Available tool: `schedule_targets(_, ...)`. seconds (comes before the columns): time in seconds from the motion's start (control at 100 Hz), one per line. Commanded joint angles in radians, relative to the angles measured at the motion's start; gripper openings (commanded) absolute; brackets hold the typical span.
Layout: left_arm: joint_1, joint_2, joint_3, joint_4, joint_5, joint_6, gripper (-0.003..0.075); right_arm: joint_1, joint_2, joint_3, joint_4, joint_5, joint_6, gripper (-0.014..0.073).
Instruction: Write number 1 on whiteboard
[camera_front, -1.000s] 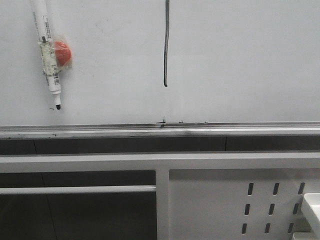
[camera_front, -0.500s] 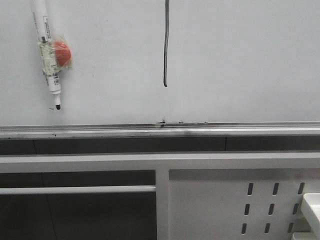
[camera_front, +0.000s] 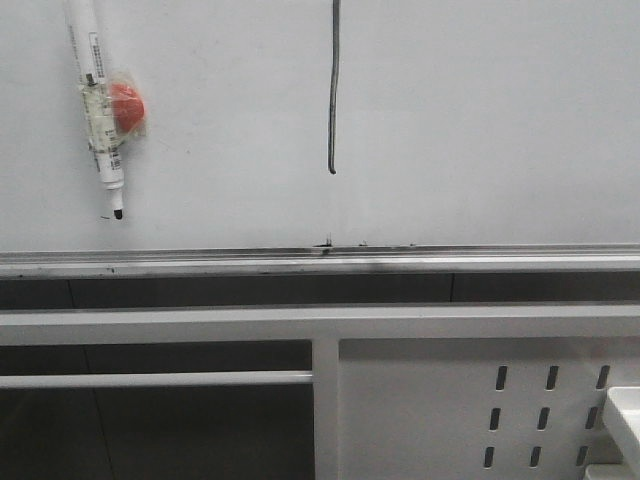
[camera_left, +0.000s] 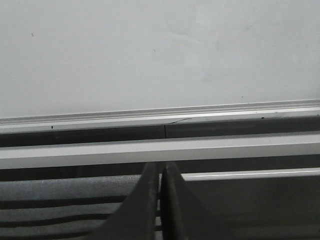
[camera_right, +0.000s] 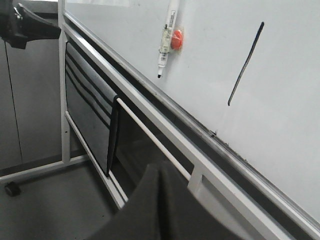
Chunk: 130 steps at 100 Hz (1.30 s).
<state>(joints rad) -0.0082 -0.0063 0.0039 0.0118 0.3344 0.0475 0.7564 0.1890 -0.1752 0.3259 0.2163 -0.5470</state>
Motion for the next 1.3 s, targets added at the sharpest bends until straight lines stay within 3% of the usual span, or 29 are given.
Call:
schedule_targets(0.0,0.000,-0.021,0.035,-0.001,-0.052,0.002,-0.0020,-0.007,0.009,-0.026,0.009,-0.076,-0.003,-0.0069)
schedule_targets(1.11,0.000,-0.021,0.035,-0.001,-0.066,0.002,-0.0020,-0.004,0.009,-0.026,0.009,-0.076,-0.003,-0.0069)
schedule_targets(1.22,0.000,-0.021,0.035,-0.001,-0.066,0.002,-0.0020,-0.004,0.009,0.007,0.017,-0.125,-0.003,-0.0069)
schedule_targets(1.29,0.000,-0.021,0.035,-0.001,-0.066,0.002,-0.0020,-0.016,0.007,0.064,0.091,-0.216,-0.003,-0.0069)
